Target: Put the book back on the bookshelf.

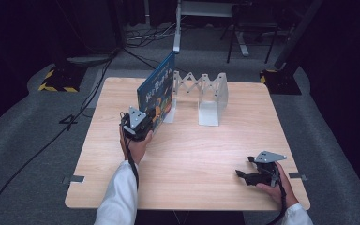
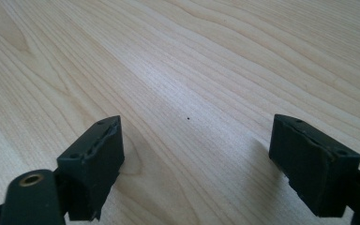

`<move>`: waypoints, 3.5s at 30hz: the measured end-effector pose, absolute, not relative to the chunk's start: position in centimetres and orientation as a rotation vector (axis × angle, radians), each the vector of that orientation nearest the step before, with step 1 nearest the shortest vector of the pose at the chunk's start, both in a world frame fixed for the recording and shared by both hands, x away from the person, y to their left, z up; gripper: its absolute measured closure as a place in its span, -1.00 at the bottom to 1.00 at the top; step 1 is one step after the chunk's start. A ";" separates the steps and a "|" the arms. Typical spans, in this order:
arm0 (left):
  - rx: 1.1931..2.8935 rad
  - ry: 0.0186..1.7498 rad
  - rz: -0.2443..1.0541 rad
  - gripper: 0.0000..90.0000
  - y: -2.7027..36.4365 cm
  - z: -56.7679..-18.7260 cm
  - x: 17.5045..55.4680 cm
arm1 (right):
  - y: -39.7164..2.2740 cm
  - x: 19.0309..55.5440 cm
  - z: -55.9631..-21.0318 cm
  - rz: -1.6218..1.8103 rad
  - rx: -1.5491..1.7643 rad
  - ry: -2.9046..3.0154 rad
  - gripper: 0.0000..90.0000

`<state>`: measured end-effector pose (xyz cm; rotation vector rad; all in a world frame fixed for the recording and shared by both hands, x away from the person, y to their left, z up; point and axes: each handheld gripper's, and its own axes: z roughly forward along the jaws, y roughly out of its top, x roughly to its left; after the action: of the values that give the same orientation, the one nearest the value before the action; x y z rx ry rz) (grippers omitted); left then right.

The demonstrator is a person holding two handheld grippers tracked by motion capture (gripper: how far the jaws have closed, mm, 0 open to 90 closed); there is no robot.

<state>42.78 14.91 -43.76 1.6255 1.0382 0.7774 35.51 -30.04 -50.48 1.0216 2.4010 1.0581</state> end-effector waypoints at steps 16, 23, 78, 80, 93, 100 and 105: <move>1.595 1.072 0.780 0.82 13.9 -43.9 44.3 | -30.1 35.5 -50.5 1.057 1.016 2.403 -0.59; 1.584 1.088 0.784 0.82 13.6 -43.9 45.1 | -30.1 35.5 -50.5 1.057 1.016 2.403 -0.58; 1.675 1.117 0.796 0.55 13.5 -46.8 43.8 | -30.0 35.6 -50.5 1.061 1.012 2.409 -0.59; 1.678 1.117 0.792 0.54 13.4 -46.8 43.8 | -30.0 35.6 -50.5 1.061 1.011 2.409 -0.59; 1.717 1.109 0.779 0.47 13.1 -47.0 43.9 | -30.0 35.6 -50.5 1.061 1.011 2.410 -0.59; 1.732 1.095 0.757 0.45 13.4 -46.8 43.8 | -30.0 35.6 -50.5 1.062 1.013 2.410 -0.59; 1.753 1.084 0.740 0.44 13.7 -46.4 43.8 | -30.0 35.6 -50.5 1.062 1.013 2.410 -0.59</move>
<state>43.83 13.73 -46.39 1.7530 1.0844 0.7396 35.55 -30.01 -50.49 1.0135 2.4096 1.0624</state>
